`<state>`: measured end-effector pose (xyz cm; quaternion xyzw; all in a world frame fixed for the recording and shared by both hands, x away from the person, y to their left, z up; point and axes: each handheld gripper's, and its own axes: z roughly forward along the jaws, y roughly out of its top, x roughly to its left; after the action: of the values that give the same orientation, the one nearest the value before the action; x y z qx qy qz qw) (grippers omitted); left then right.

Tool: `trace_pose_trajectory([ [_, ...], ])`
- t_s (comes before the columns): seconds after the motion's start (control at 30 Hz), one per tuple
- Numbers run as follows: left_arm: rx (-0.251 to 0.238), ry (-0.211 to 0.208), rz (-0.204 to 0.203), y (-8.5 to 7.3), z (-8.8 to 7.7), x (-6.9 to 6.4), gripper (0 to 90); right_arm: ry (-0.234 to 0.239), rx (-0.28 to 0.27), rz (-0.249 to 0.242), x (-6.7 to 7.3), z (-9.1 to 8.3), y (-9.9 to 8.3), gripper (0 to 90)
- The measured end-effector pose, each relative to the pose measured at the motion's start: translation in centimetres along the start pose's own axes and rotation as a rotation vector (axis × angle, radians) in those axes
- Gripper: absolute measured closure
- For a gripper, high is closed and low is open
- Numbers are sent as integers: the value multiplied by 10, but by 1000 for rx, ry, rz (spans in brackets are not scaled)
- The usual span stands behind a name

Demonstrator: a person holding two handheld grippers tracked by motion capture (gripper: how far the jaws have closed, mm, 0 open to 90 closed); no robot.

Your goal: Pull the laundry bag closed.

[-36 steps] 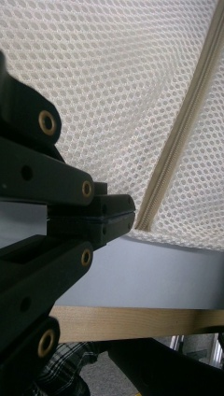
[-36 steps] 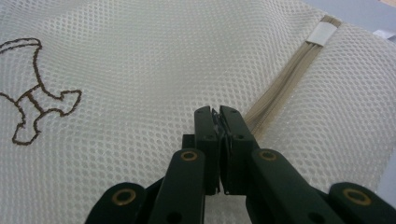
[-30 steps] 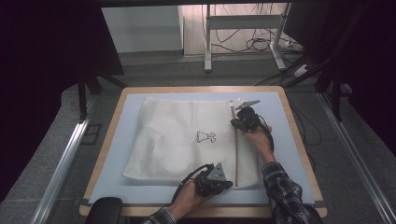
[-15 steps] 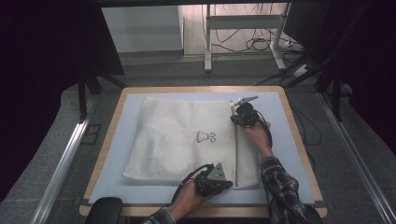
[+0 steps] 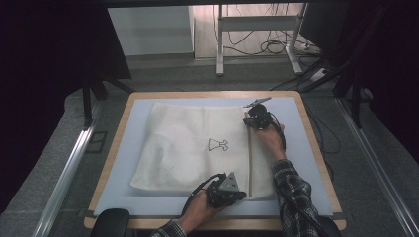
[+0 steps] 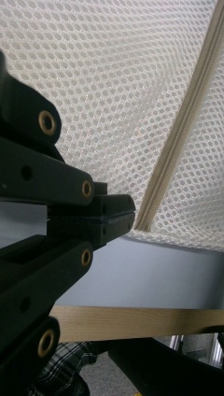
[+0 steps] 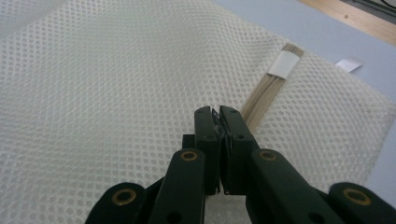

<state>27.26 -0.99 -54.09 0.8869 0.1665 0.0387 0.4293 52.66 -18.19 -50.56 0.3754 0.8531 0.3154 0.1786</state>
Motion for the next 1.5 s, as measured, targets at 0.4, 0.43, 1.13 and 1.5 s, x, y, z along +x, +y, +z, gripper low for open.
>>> trace_pose_trajectory([
  [0.4, 13, -2, 11, 0, -1, 2, 900, -13, 4, 3, -6, 8, 7, 862],
  [0.43, 13, -2, 11, 0, -1, 2, 900, -15, 4, 6, -7, 8, 8, 862],
  [1.13, 14, -2, 12, 0, -1, 2, 900, -37, 5, 21, -20, 22, 22, 862],
  [1.5, 13, -2, 11, 0, -1, 1, 900, -51, 13, 37, -27, 31, 28, 862],
])
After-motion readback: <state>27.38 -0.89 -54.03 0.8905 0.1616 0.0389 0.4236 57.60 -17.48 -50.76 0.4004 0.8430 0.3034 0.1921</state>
